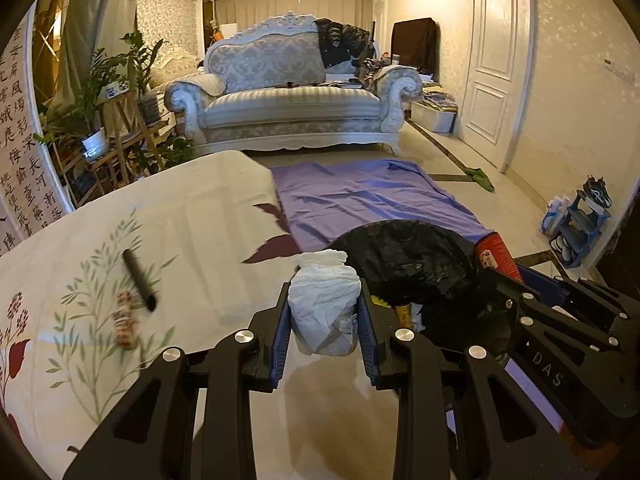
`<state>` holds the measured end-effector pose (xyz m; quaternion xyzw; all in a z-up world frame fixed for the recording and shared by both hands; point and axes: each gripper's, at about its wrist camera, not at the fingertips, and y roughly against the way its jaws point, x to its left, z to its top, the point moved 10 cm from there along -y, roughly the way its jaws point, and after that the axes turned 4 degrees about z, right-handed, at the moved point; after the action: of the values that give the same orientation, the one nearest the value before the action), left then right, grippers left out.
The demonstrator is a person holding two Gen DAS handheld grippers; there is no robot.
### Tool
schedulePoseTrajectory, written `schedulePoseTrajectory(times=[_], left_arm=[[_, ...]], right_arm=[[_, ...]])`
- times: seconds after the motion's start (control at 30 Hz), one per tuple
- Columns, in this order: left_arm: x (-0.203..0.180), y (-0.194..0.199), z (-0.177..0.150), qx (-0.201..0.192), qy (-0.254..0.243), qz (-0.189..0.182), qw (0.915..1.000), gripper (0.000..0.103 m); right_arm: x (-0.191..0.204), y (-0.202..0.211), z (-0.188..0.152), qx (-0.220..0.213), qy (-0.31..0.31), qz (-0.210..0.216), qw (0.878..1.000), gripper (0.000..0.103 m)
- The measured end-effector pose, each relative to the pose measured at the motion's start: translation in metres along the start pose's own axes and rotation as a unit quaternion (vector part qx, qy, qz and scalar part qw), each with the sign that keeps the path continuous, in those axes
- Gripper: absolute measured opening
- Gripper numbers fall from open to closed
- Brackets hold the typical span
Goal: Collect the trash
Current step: 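Carry the tissue ball and spool over the black bin and open both grippers, then grasp the checkered twine bundle on the sheet with the left gripper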
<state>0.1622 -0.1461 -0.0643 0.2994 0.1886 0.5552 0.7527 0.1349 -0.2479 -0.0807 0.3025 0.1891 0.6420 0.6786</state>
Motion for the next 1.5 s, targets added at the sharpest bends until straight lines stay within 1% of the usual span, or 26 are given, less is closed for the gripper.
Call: schedulePoseTrajectory(times=[0.3, 0.63, 0.73, 0.77, 0.8, 0.87, 0.93, 0.97, 1.0, 1.07, 1.13, 1.2, 1.27, 1.37, 1.5], left_arm=[[-0.017, -0.02, 0.001, 0.011, -0.013, -0.002, 0.9999, 0.031], [-0.026, -0.031, 0.007, 0.019, -0.021, 0.0, 0.9996, 0.032], [-0.024, -0.034, 0.005, 0.024, -0.019, 0.001, 0.9995, 0.038], [-0.022, -0.034, 0.005, 0.025, -0.018, 0.001, 0.9995, 0.041], [-0.021, -0.034, 0.004, 0.027, -0.017, 0.001, 0.9995, 0.047], [-0.019, -0.034, 0.004, 0.027, -0.016, 0.002, 0.9995, 0.053], [-0.018, -0.033, 0.003, 0.027, -0.015, 0.003, 0.9995, 0.057], [-0.017, -0.033, 0.003, 0.027, -0.013, 0.005, 0.9995, 0.062], [-0.015, -0.032, 0.003, 0.026, -0.01, 0.007, 0.9996, 0.065], [-0.013, -0.032, 0.003, 0.028, -0.007, 0.008, 0.9996, 0.065], [-0.01, -0.031, 0.003, 0.027, -0.007, 0.012, 0.9995, 0.069], [-0.008, -0.029, 0.004, 0.024, -0.009, 0.016, 0.9995, 0.071], [-0.006, -0.028, 0.004, 0.023, -0.008, 0.018, 0.9996, 0.072], [-0.001, -0.025, 0.004, 0.023, -0.004, 0.021, 0.9995, 0.072], [0.008, -0.022, 0.002, 0.023, 0.001, 0.027, 0.9994, 0.073]], right_arm=[[-0.02, -0.012, 0.001, 0.005, -0.013, -0.007, 1.0, 0.023], [-0.025, -0.021, 0.003, 0.008, -0.018, -0.009, 1.0, 0.023], [-0.028, -0.024, 0.003, 0.006, -0.024, -0.01, 1.0, 0.025], [-0.029, -0.024, 0.003, 0.006, -0.026, -0.01, 1.0, 0.026], [-0.03, -0.024, 0.004, 0.006, -0.028, -0.011, 1.0, 0.027], [-0.03, -0.025, 0.004, 0.007, -0.03, -0.013, 0.999, 0.029], [-0.031, -0.024, 0.003, 0.005, -0.031, -0.016, 0.999, 0.033], [-0.031, -0.024, 0.003, 0.004, -0.031, -0.016, 0.999, 0.034], [-0.031, -0.023, 0.003, 0.004, -0.031, -0.017, 0.999, 0.034], [-0.03, -0.023, 0.003, 0.004, -0.031, -0.017, 0.999, 0.035], [-0.031, -0.023, 0.003, 0.004, -0.031, -0.018, 0.999, 0.038], [-0.031, -0.022, 0.004, 0.003, -0.031, -0.019, 0.999, 0.044], [-0.031, -0.022, 0.004, 0.002, -0.029, -0.02, 0.999, 0.045], [-0.028, -0.019, 0.005, 0.0, -0.026, -0.021, 0.999, 0.051], [-0.022, -0.017, 0.005, 0.0, -0.023, -0.019, 1.0, 0.051]])
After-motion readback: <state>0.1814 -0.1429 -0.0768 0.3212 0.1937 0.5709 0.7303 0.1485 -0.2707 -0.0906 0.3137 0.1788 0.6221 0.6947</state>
